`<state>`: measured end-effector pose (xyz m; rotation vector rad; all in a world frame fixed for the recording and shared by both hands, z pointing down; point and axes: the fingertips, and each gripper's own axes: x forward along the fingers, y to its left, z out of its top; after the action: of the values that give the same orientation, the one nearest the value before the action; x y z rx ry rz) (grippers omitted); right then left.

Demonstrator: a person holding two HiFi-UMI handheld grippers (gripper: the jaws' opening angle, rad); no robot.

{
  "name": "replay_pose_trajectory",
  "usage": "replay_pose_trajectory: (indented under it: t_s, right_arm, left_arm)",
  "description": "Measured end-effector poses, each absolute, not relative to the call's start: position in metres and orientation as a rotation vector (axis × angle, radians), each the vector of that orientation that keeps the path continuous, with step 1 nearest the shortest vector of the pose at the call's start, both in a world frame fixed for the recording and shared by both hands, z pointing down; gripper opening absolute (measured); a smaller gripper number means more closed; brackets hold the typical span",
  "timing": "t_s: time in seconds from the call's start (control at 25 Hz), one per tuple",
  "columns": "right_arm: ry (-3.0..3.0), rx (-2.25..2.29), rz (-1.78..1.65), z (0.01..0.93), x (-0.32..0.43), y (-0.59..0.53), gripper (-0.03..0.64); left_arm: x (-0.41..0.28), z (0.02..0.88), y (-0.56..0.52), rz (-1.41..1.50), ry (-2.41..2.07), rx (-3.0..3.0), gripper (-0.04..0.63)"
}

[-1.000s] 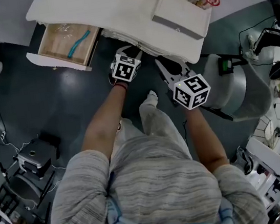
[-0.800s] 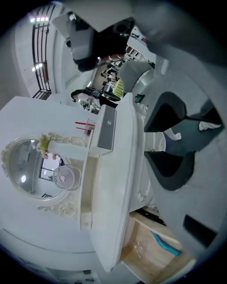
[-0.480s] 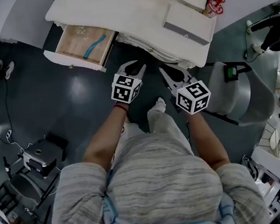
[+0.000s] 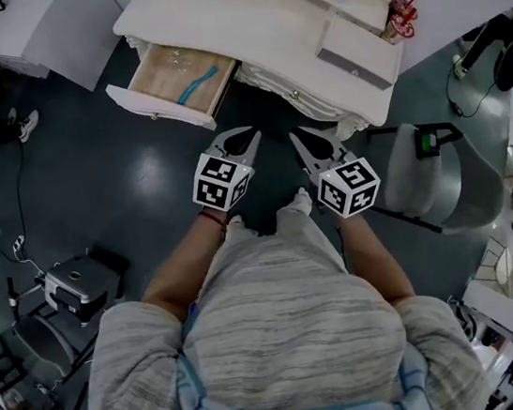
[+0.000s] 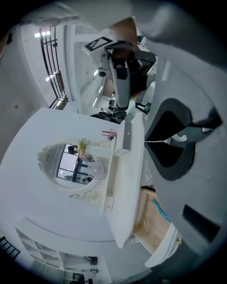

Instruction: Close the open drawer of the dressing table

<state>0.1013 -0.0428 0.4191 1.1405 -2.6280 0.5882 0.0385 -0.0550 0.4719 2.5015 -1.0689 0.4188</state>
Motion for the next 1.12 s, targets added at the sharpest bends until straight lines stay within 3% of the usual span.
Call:
replay_pose_trajectory:
  t_s: [1.12]
  right_arm:
    - [-2.708,1.062,0.556,0.4,-0.02,0.029,0.011]
  left_arm:
    - [-0.139,0.443,0.05,0.316,-1.282,2.439,0.014]
